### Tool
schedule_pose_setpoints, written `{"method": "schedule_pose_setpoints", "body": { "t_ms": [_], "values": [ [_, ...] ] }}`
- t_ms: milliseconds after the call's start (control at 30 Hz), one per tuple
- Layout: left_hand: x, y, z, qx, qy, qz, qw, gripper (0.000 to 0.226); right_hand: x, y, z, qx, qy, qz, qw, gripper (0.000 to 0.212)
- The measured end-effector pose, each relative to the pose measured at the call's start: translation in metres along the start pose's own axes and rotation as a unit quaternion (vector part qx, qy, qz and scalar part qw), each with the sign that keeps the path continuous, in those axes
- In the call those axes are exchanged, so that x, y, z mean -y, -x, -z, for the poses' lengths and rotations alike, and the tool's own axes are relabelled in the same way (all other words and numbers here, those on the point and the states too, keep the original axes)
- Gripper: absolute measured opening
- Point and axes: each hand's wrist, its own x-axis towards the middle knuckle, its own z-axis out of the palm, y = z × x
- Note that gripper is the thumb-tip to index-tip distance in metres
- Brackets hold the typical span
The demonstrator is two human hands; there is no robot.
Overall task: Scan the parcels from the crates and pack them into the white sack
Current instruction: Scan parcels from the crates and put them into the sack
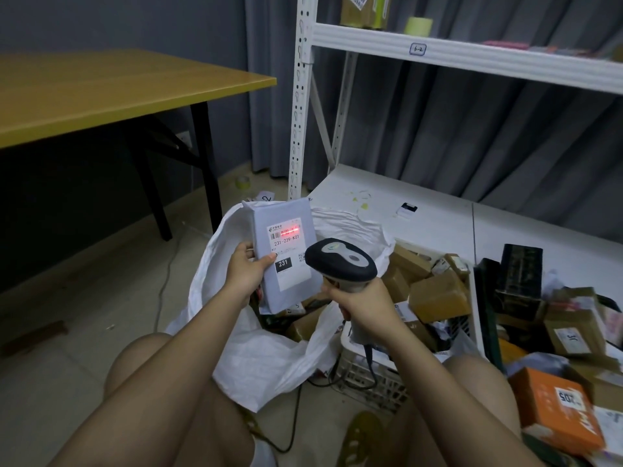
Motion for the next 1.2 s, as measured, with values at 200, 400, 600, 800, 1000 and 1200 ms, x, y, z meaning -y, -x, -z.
{"method": "schedule_pose_setpoints", "body": {
  "t_ms": [200, 400, 600, 800, 1000, 1200],
  "values": [
    [0.003, -0.003, -0.001, 0.006, -0.002, -0.006, 1.0, 0.041, -0.004, -0.002, 0.002, 0.002, -0.012, 0.008, 1.0, 0.019],
    [0.012, -0.011, -0.004, -0.008, -0.002, 0.005, 1.0, 0.043, -0.007, -0.007, 0.006, 0.013, -0.044, -0.006, 0.999, 0.021],
    [0.019, -0.025, -0.013, -0.054, -0.126, -0.009, 0.991, 0.038, -0.026, -0.02, 0.022, -0.088, -0.094, -0.062, 0.99, 0.024],
    [0.027, -0.048, -0.045, -0.028, -0.283, -0.042, 0.958, 0.041, -0.039, -0.029, 0.045, -0.119, -0.125, -0.087, 0.981, 0.026],
    [0.037, -0.057, -0.086, 0.042, -0.365, -0.035, 0.929, 0.066, -0.045, -0.038, 0.077, -0.166, -0.139, -0.089, 0.972, 0.029],
    [0.016, -0.028, -0.135, 0.126, -0.263, -0.189, 0.938, 0.044, -0.061, -0.049, 0.125, -0.231, -0.098, -0.084, 0.964, 0.029]
  ]
}}
